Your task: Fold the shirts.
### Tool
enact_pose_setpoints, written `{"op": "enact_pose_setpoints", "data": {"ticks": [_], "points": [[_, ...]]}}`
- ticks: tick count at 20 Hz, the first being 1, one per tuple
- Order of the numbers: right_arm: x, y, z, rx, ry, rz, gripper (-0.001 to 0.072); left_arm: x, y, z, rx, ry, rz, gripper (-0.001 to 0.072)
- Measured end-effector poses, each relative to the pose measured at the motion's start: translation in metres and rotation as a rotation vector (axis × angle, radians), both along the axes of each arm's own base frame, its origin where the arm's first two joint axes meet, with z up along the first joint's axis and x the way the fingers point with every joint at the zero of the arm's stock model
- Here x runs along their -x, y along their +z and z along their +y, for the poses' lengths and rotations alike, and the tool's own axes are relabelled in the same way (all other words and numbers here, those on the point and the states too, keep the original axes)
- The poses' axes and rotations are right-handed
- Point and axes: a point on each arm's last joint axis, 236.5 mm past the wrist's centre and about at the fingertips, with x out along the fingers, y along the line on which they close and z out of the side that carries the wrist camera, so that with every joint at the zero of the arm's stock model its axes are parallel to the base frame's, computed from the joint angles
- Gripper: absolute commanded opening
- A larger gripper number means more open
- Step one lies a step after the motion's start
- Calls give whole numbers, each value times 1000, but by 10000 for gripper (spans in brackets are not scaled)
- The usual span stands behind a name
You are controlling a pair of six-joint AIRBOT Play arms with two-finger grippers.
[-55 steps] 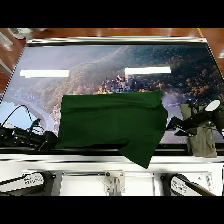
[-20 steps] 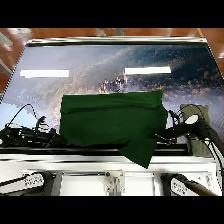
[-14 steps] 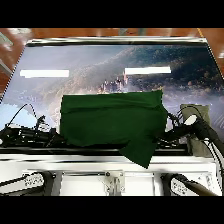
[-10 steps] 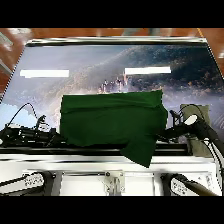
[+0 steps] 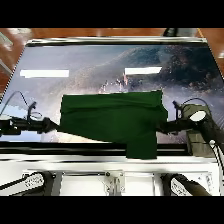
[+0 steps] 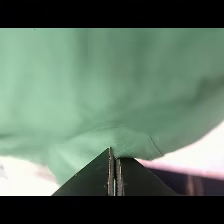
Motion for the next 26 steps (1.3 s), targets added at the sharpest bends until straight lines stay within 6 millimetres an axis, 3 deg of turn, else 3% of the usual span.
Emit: {"op": "enact_pose_setpoints", "data": {"ticks": [5, 8, 12, 15, 16, 18, 19, 20, 21, 23, 26], "points": [[-83, 58, -14, -6, -143, -241, 82, -67, 46, 13, -91, 57, -195, 35], [-129, 80, -25, -11, -203, -320, 82, -106, 65, 16, -139, 101, -281, 36], [-177, 81, -34, -32, -250, -343, 83, -144, 67, 15, -148, 133, -302, 36], [-200, 62, -32, -39, -265, -327, 91, -158, 51, 10, -137, 134, -267, 38], [-205, 53, -30, -35, -266, -321, 98, -161, 44, 9, -133, 137, -250, 91], [-211, 31, -24, -23, -258, -297, 130, -164, 29, 8, -120, 149, -207, 462], [-212, 22, -22, -19, -256, -284, 296, -164, 23, 8, -114, 156, -187, 528], [-213, 14, -23, -9, -256, -277, 520, -165, 19, 8, -110, 160, -175, 538], [-215, 10, -26, 1, -258, -275, 660, -166, 16, 8, -107, 166, -166, 538], [-216, 8, -33, 18, -251, -283, 673, -169, 17, 12, -102, 175, -162, 538], [-213, 17, -58, 62, -240, -307, 674, -174, 30, 23, -86, 186, -169, 536]]}}
